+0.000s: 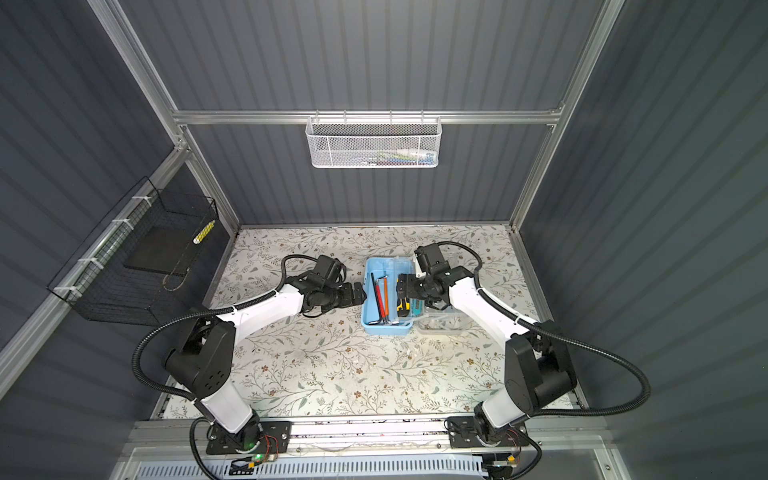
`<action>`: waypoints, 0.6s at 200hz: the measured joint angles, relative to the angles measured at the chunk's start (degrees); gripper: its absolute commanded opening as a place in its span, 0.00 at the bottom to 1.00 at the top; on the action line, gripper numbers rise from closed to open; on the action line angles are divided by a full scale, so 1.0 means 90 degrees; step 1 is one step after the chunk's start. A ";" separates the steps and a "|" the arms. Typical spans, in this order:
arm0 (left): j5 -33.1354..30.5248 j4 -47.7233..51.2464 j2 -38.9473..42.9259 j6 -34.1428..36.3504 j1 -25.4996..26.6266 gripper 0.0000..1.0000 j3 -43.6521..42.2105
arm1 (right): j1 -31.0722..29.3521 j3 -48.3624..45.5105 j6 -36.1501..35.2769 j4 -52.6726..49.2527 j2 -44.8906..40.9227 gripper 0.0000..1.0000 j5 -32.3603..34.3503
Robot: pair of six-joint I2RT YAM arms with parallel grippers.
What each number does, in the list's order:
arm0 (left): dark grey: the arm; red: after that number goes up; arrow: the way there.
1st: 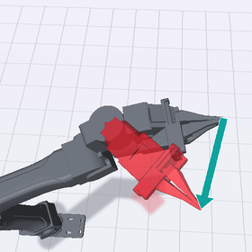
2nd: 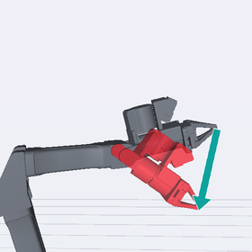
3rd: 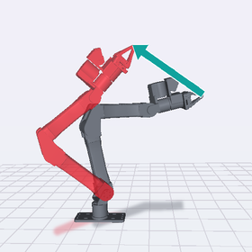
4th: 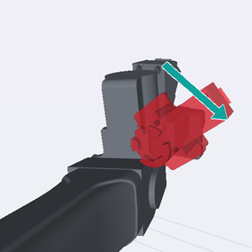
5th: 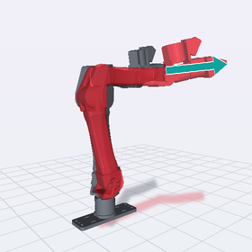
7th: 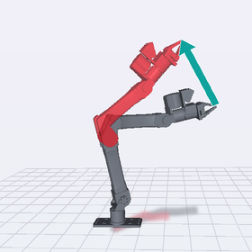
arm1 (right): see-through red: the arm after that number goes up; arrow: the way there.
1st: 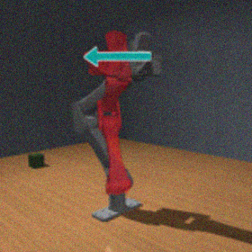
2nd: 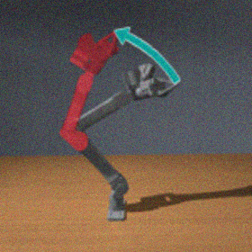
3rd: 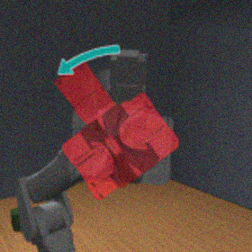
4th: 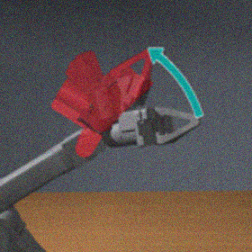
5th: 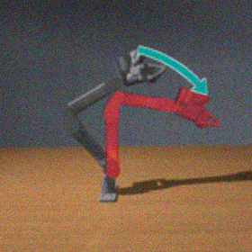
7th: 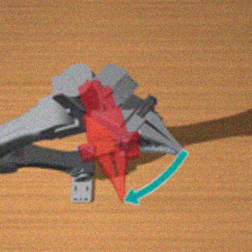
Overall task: Pack the tool kit
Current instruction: 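Bring both grippers to the blue box edges and grip it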
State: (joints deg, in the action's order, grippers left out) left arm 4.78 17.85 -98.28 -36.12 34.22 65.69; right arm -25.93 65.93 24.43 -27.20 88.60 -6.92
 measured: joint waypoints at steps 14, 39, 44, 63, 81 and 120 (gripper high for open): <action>0.0053 -0.0034 -0.0002 0.0000 0.0000 0.99 0.0000 | -0.0066 0.0051 0.0015 -0.0007 0.0041 0.88 -0.0022; 0.0170 -0.0146 -0.0058 -0.0005 0.0000 0.94 0.0000 | -0.0177 0.0100 0.0053 0.0000 0.0092 0.87 -0.0039; 0.0204 -0.0165 -0.0083 0.0000 0.0000 0.92 0.0000 | -0.0194 0.0104 0.0063 0.0005 0.0100 0.87 -0.0044; 0.0333 -0.0192 -0.0197 0.0015 0.0000 0.80 0.0000 | -0.0284 0.0134 0.0109 0.0022 0.0129 0.87 -0.0051; 0.0476 -0.0243 -0.0279 0.0012 0.0000 0.68 0.0000 | -0.0362 0.0180 0.0129 0.0022 0.0177 0.88 -0.0070; 0.0685 -0.0291 -0.0316 -0.0046 0.0000 0.49 -0.0019 | -0.0537 0.0228 0.0182 0.0078 0.0238 0.87 -0.0087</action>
State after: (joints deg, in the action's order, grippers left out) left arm 10.94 15.22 -101.12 -36.53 34.22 65.52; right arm -30.76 67.99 26.06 -26.50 90.74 -7.70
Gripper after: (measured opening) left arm 0.522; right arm 0.875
